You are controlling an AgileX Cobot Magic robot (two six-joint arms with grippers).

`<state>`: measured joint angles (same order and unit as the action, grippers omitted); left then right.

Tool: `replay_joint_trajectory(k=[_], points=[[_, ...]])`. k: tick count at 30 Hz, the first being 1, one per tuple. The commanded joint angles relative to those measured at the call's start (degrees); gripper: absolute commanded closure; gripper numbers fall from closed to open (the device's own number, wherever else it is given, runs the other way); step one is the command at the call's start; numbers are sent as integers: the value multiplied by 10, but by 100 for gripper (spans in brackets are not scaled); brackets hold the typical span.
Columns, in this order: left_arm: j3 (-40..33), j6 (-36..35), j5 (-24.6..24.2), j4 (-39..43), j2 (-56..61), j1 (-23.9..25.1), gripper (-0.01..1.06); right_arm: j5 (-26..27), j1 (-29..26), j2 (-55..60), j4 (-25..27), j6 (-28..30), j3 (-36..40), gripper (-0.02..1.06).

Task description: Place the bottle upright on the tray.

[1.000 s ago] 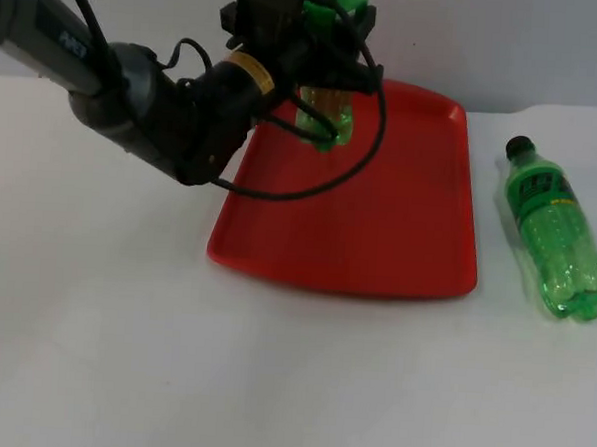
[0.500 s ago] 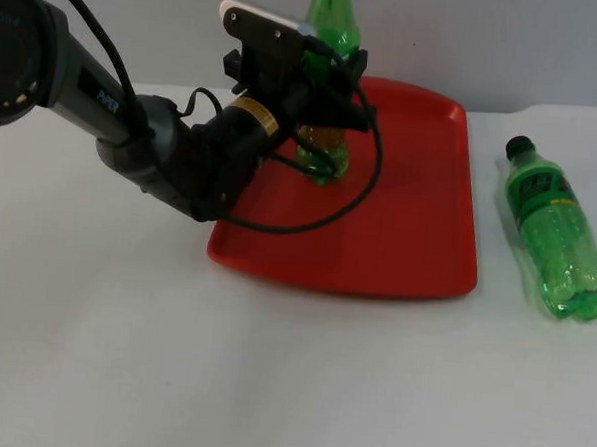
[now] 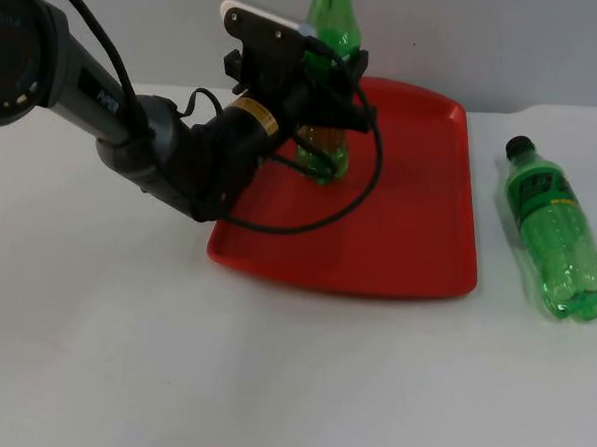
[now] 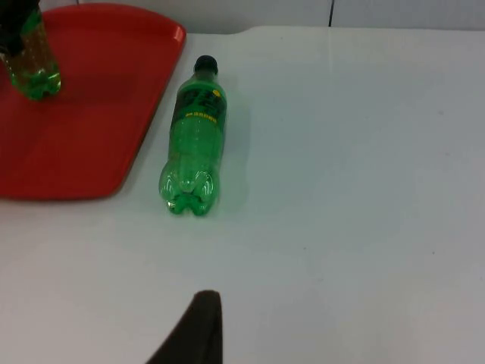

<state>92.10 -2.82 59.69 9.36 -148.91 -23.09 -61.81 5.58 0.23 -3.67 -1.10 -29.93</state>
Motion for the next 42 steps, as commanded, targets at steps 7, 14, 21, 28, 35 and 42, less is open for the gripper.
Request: replay_joint_trajectory(k=[7, 14, 21, 28, 35, 42], points=[[3, -4, -5, 5, -2, -2, 0, 2, -3, -2, -1, 5, 3, -1], [3, -4, -5, 5, -2, -2, 0, 2, -3, -2, -1, 5, 3, -1], [-3, -4, -18, 4, 13, -2, 0, 2, -3, -2, -1, 5, 3, -1], [-39, -21, -26, 1, 50, -2, 0, 2, -3, -2, -1, 5, 3, -1], [-46, -57, -80, 1, 61, -2, 0, 2, -3, -2, -1, 5, 3, -1], [-73, -80, -112, 2, 79, -2, 0, 2, -3, -2, -1, 5, 3, -1]])
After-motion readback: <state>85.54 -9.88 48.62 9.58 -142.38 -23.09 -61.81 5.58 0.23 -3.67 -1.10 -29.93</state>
